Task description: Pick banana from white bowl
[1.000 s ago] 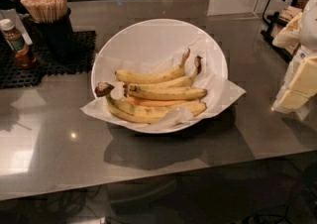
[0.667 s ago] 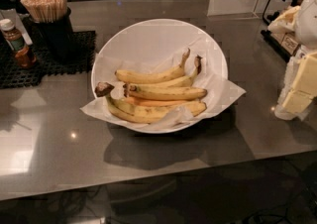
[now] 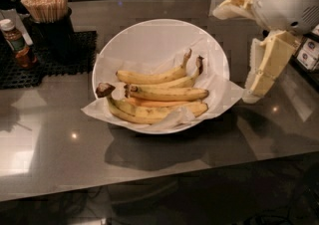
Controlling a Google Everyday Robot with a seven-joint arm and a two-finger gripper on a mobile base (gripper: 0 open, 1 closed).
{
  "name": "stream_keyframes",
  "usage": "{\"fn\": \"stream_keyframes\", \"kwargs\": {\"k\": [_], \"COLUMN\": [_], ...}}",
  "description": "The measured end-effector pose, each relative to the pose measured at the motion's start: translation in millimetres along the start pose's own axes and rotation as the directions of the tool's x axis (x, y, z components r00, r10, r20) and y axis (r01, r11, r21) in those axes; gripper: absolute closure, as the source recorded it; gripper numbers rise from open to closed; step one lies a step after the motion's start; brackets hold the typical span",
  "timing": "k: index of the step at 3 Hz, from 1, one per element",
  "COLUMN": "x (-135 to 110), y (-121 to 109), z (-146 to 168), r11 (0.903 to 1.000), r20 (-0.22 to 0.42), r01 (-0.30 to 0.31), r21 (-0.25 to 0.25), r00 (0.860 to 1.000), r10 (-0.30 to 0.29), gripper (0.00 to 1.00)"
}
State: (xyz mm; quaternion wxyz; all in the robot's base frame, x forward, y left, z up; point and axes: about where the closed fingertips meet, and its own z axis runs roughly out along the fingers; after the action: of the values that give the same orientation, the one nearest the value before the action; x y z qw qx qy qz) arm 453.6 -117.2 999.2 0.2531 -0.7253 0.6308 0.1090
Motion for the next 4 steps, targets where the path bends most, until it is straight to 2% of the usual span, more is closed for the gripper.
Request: {"fn": "stream_keyframes", "kwargs": {"k": [1,2,4], "x": [-44,-71,-78], "y": [0,-1,-26], "z": [16,42,101], "r11": [0.9925,0.9818,0.985], "r20": [0.038,0.017,-0.001], "r01": [0.118,0.178,0.115], "r21": [-0.032,-0.066,-0.129], "r00": [0.992,0.984,0.993], "r10": [-0.117,-0.177,-0.116], "gripper": [0.0,0.0,0.0]}}
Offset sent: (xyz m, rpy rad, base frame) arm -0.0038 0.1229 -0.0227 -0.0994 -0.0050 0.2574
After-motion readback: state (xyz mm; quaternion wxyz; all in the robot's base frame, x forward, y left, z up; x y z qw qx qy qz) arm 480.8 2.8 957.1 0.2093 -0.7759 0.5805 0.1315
